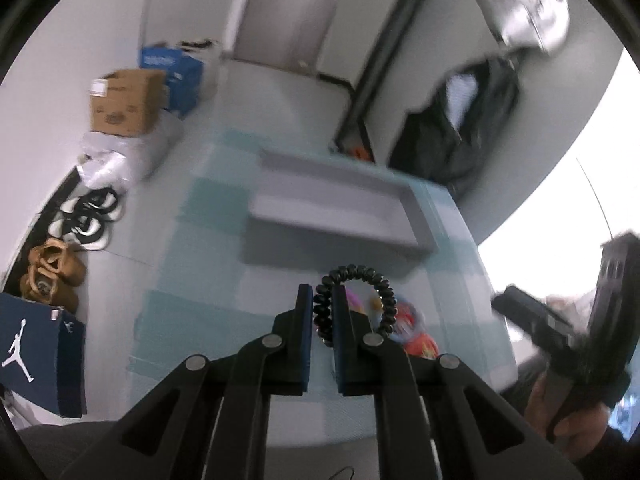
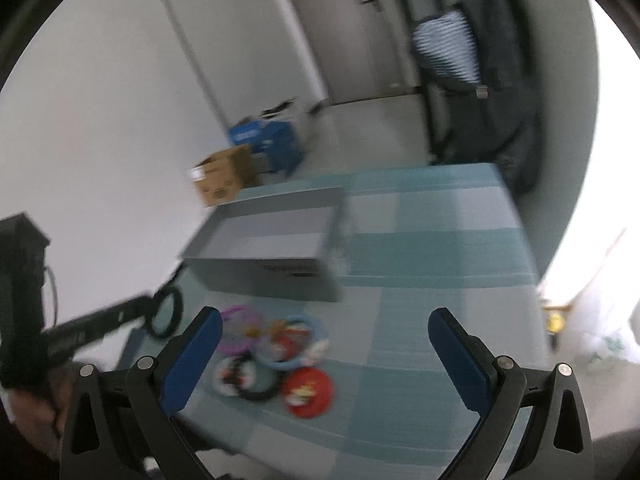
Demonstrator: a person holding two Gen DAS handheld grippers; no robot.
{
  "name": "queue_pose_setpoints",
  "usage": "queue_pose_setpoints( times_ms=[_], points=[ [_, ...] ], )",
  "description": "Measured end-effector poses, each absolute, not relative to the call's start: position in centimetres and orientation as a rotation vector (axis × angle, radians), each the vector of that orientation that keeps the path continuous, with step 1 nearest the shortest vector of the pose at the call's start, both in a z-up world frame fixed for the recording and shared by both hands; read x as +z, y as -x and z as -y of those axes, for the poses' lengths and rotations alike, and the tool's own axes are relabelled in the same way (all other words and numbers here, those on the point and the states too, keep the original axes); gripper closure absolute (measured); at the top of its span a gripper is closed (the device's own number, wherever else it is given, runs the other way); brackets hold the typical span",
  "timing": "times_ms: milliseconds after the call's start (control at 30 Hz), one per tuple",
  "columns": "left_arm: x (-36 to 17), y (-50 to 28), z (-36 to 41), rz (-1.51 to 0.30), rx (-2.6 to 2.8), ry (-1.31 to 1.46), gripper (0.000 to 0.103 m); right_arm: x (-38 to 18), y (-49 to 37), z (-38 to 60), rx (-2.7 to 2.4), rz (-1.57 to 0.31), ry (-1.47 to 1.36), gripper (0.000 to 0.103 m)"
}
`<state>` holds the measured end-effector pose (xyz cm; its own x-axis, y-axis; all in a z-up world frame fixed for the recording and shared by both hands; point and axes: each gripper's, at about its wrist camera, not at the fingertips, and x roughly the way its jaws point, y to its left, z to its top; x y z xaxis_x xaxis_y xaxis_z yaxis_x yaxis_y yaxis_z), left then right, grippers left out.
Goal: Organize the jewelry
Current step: 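Lift the black bead bracelet with the left tool while the right tool grasps the pink ring bracelet, then carry both bracelets over the grey box and open both tools to drop them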
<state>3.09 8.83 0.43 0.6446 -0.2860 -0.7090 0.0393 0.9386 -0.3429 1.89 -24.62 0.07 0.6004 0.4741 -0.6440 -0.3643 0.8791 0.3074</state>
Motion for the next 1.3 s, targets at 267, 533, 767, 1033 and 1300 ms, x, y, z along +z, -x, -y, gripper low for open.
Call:
queue_pose_setpoints(
  times_ms=[267,533,767,1033,1300],
  points=[
    [0.8,-2.7,-14.1,-0.767,-0.063,0.451,0.098,-1.7,-2.4,17.9,0.711,-0.914,-0.058,0.002],
    [0.4,-2.1,-16.1,-0.742,-0.056,0.525,0.098,-3.7,-4.3,11.6,0.693,-0.957,0.11,0.004],
    [0.6,-1.8,-16.6,-0.731,-0.069,0.519,0.098,-5.7,-4.5,8.0,0.673,-0.985,0.355,0.018],
    [0.4,-1.9,-16.4,-0.744,-0.096,0.508,0.098,-7.2,-4.9,6.9,0.611,-1.007,0.42,0.035],
    [0.3,-2.3,-15.3,-0.77,-0.134,0.474,0.098,-6.8,-5.5,8.5,0.642,-1.032,0.358,0.051]
  ],
)
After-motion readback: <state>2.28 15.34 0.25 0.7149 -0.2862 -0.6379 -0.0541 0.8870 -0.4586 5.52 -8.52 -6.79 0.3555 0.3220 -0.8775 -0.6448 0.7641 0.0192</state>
